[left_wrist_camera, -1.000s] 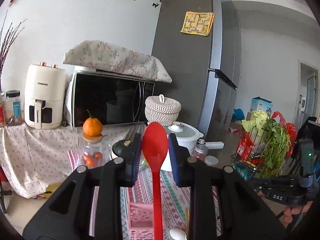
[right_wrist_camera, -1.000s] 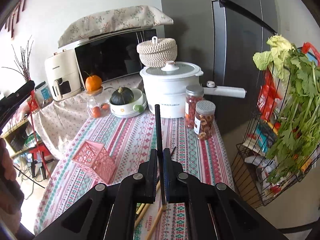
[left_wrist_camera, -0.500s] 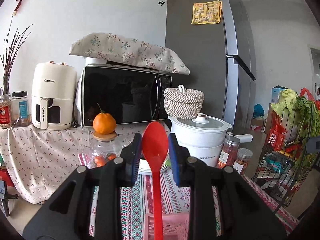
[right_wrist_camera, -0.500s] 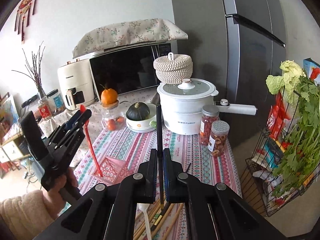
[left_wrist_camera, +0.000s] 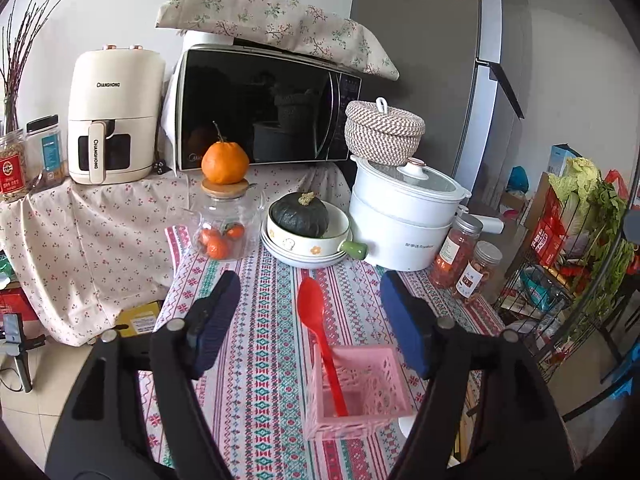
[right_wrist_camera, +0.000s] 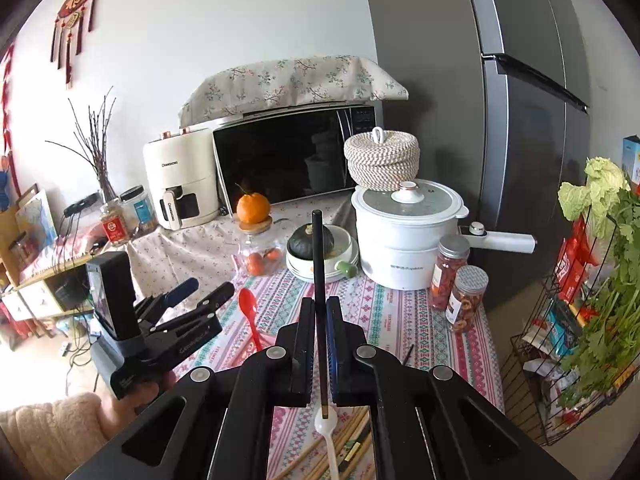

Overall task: Organize utensils
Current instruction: 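Carry the red spoon into the pink basket with the left gripper while the right gripper grasps a black chopstick, then insert the black chopstick into the pink basket and open the right gripper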

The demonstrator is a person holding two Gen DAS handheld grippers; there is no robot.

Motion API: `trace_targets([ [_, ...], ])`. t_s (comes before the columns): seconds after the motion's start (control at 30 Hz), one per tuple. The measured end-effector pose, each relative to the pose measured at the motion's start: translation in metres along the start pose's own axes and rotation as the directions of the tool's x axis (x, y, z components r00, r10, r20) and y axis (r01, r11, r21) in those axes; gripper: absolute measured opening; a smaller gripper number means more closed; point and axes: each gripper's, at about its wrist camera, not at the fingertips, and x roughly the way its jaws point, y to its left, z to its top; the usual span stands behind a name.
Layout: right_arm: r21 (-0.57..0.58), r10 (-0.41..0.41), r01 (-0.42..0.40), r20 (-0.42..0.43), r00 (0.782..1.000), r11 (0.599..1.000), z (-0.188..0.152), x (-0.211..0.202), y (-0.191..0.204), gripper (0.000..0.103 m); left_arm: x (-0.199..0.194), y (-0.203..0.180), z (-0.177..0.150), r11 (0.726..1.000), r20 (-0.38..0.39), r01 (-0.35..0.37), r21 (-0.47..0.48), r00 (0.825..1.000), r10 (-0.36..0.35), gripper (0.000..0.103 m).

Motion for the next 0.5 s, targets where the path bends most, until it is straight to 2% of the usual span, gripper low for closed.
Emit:
trace_targets([
  [0.07, -0.005, 0.020, -0.020, 0.016, 1.000, 1.000, 0.007, -0.001, 0.009, 0.005, -0.012, 0.006, -0.004, 1.000, -0.054, -0.012, -0.011, 0.998, 0.012, 0.084],
  [0.23, 0.005, 0.068, -0.069, 0.045, 0.997, 0.998, 0.025, 0.006, 0.025, 0.005, -0.035, 0.018, -0.022, 0.998, -0.205, -0.037, -0.044, 0.978, 0.028, 0.087],
  [0.4, 0.007, 0.084, -0.085, 0.055, 0.995, 0.996, 0.033, 0.028, 0.037, 0.005, -0.049, 0.028, -0.044, 0.992, -0.249, -0.022, -0.127, 0.968, -0.010, 0.093],
  [0.5, 0.015, 0.090, -0.091, 0.034, 0.995, 0.996, 0.028, 0.048, 0.040, 0.005, -0.044, 0.027, -0.052, 0.993, -0.280, -0.012, -0.120, 0.960, -0.022, 0.093],
])
